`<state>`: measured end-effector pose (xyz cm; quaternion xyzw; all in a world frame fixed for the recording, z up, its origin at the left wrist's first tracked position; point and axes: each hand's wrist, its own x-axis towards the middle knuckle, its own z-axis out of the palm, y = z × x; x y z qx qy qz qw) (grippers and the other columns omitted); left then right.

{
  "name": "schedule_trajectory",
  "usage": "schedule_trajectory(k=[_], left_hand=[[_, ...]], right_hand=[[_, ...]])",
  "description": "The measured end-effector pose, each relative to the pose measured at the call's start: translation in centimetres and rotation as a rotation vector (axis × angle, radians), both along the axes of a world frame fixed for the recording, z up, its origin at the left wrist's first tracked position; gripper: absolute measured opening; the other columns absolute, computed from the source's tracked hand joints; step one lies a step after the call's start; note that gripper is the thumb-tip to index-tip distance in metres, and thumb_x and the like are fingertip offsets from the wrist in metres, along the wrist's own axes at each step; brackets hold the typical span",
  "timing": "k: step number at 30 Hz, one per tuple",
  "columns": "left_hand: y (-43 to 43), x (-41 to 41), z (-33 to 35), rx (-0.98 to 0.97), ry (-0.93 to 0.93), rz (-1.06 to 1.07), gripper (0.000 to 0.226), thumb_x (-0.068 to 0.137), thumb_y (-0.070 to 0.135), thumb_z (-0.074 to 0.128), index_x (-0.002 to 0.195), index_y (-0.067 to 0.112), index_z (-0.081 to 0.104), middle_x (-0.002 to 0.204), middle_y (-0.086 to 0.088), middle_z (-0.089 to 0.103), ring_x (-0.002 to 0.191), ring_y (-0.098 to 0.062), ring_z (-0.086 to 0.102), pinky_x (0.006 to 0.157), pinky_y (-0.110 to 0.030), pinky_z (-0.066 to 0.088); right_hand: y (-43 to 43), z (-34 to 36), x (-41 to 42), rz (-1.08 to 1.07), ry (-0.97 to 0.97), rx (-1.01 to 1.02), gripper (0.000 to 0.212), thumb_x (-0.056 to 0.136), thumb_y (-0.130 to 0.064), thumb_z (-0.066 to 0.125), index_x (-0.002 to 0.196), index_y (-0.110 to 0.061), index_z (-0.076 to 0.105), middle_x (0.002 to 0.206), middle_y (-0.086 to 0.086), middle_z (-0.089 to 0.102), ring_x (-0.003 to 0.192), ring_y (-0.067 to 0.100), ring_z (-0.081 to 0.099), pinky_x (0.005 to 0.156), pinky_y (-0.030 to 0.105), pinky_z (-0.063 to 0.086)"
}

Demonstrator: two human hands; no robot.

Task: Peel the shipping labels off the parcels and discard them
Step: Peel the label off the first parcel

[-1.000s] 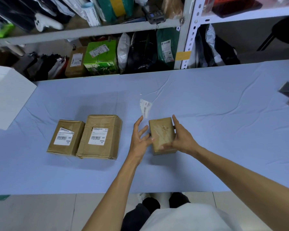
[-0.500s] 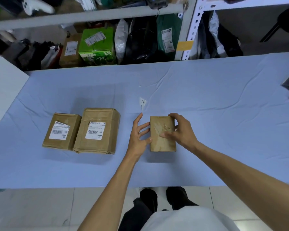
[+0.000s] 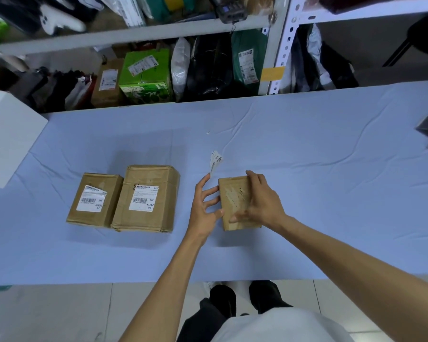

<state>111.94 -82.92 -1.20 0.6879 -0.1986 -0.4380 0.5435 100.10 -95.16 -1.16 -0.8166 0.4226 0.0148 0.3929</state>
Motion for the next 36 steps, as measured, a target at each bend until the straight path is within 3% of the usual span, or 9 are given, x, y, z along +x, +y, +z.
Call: schedule_trajectory(k=[4, 7, 11, 15, 20, 24, 26, 31, 36], left_hand=[[0.2, 0.3, -0.1, 0.011, 0.002, -0.006, 0.091, 0.078, -0.012, 0.068, 0.144, 0.036, 0.029, 0.125, 0.003, 0.057, 0.111, -0.015, 0.061, 0.070, -0.020, 0.056], [0.2, 0.4, -0.3, 0.024, -0.014, -0.007, 0.092, 0.078, -0.011, 0.070, 0.144, 0.037, 0.029, 0.123, 0.005, 0.057, 0.109, -0.012, 0.061, 0.076, -0.023, 0.057], [0.1, 0.4, -0.1, 0.016, 0.010, 0.013, 0.088, 0.079, -0.009, 0.070, 0.142, 0.038, 0.030, 0.124, 0.005, 0.058, 0.109, -0.011, 0.061, 0.068, -0.019, 0.056], [-0.2, 0.4, 0.1, 0.017, 0.010, 0.014, 0.087, 0.079, -0.009, 0.070, 0.143, 0.034, 0.030, 0.124, 0.000, 0.058, 0.107, -0.012, 0.061, 0.064, -0.016, 0.054], [-0.4, 0.3, 0.4, 0.014, 0.014, 0.010, 0.090, 0.078, -0.013, 0.068, 0.144, 0.034, 0.028, 0.121, -0.004, 0.059, 0.107, -0.015, 0.061, 0.064, -0.015, 0.054], [-0.5, 0.3, 0.3, 0.004, 0.023, 0.025, 0.088, 0.079, -0.014, 0.067, 0.143, 0.034, 0.029, 0.123, -0.006, 0.058, 0.110, -0.021, 0.060, 0.064, -0.015, 0.054], [-0.4, 0.2, 0.3, 0.004, 0.031, 0.033, 0.087, 0.080, -0.013, 0.066, 0.143, 0.034, 0.029, 0.122, -0.005, 0.058, 0.111, -0.021, 0.061, 0.064, -0.016, 0.055], [-0.6, 0.2, 0.0, 0.008, 0.064, 0.055, 0.081, 0.085, -0.005, 0.066, 0.144, 0.037, 0.030, 0.122, -0.002, 0.059, 0.109, -0.017, 0.062, 0.064, -0.017, 0.054], [-0.7, 0.4, 0.2, 0.005, -0.007, 0.008, 0.081, 0.087, -0.006, 0.063, 0.145, 0.037, 0.026, 0.119, -0.005, 0.060, 0.108, -0.016, 0.062, 0.067, -0.016, 0.054]], right_hand=[[-0.6, -0.8, 0.2, -0.138, -0.193, 0.009, 0.086, 0.056, -0.041, 0.089, 0.128, -0.017, 0.048, 0.118, -0.002, 0.051, 0.106, 0.021, 0.053, 0.083, 0.030, 0.043], [-0.6, -1.4, 0.0, -0.167, -0.280, 0.043, 0.071, 0.069, -0.038, 0.082, 0.130, -0.023, 0.049, 0.118, -0.004, 0.054, 0.109, 0.019, 0.053, 0.089, 0.034, 0.046], [-0.9, -1.4, -0.5, -0.026, -0.243, 0.049, 0.096, 0.062, -0.050, 0.084, 0.141, -0.047, 0.030, 0.137, -0.007, 0.045, 0.121, 0.013, 0.046, 0.095, 0.032, 0.044], [-0.7, -1.2, -0.5, 0.012, -0.125, 0.013, 0.114, 0.043, -0.052, 0.090, 0.141, -0.038, 0.033, 0.141, -0.008, 0.037, 0.120, 0.018, 0.049, 0.094, 0.037, 0.046], [-1.2, -0.9, 0.1, -0.137, -0.265, 0.026, 0.066, 0.058, -0.042, 0.087, 0.115, -0.027, 0.057, 0.109, -0.004, 0.053, 0.096, 0.016, 0.053, 0.078, 0.026, 0.039], [-1.3, -0.9, 0.2, -0.162, -0.280, 0.009, 0.033, 0.085, -0.035, 0.068, 0.115, -0.022, 0.061, 0.106, 0.001, 0.059, 0.096, 0.020, 0.057, 0.080, 0.027, 0.042], [-1.2, -0.7, 0.2, -0.139, -0.244, -0.002, 0.039, 0.087, -0.038, 0.065, 0.122, -0.023, 0.057, 0.113, 0.000, 0.057, 0.103, 0.021, 0.057, 0.084, 0.028, 0.043], [-0.2, 0.1, 0.3, 0.052, 0.017, -0.050, 0.114, 0.043, -0.059, 0.087, 0.136, -0.025, 0.032, 0.134, -0.004, 0.034, 0.096, 0.024, 0.059, 0.081, 0.037, 0.051], [-0.6, 0.3, 1.1, -0.087, -0.098, -0.077, 0.078, 0.050, -0.053, 0.088, 0.105, -0.019, 0.044, 0.104, 0.001, 0.046, 0.081, 0.024, 0.055, 0.070, 0.035, 0.048]])
